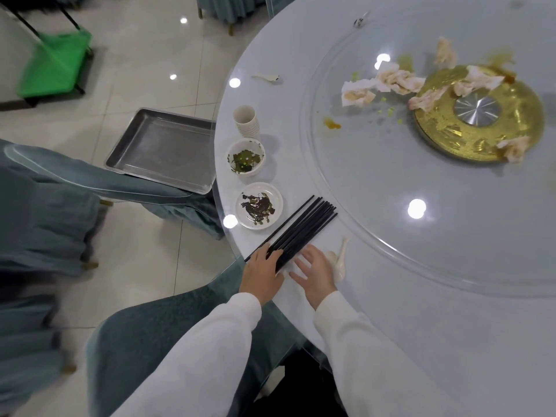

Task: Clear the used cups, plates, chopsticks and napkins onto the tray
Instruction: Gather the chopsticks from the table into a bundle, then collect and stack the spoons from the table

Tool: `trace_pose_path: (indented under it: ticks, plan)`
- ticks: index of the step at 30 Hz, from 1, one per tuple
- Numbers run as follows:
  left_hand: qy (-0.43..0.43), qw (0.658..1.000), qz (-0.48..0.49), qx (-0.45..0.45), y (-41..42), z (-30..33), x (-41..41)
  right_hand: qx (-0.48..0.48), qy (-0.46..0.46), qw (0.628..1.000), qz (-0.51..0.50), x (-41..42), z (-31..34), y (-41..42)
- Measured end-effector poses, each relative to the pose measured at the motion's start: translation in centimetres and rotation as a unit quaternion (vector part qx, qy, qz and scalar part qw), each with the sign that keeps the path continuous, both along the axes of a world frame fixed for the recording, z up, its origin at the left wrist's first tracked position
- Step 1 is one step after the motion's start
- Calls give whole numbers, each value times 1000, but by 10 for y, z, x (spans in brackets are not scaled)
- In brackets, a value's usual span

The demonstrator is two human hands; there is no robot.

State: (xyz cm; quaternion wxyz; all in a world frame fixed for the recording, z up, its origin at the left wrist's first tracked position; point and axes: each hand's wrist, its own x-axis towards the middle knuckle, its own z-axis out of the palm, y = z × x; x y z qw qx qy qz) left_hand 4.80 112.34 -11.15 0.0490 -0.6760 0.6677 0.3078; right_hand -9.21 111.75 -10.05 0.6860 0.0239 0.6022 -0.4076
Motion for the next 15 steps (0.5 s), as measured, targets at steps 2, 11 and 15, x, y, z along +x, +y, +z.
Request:
trace_pose_path:
  ticks: [2, 11, 15]
  plan:
    - [-16, 1000, 1, -7, 7, -3, 6, -3, 5, 1000, 17, -3, -1, 2]
    - [-41, 997, 37, -58, 2, -10, 8, -55, 38, 998, 12, -54, 8, 30]
    - [-39, 995, 56, -71, -5, -13, 1, -39, 83, 996, 4, -80, 5, 46]
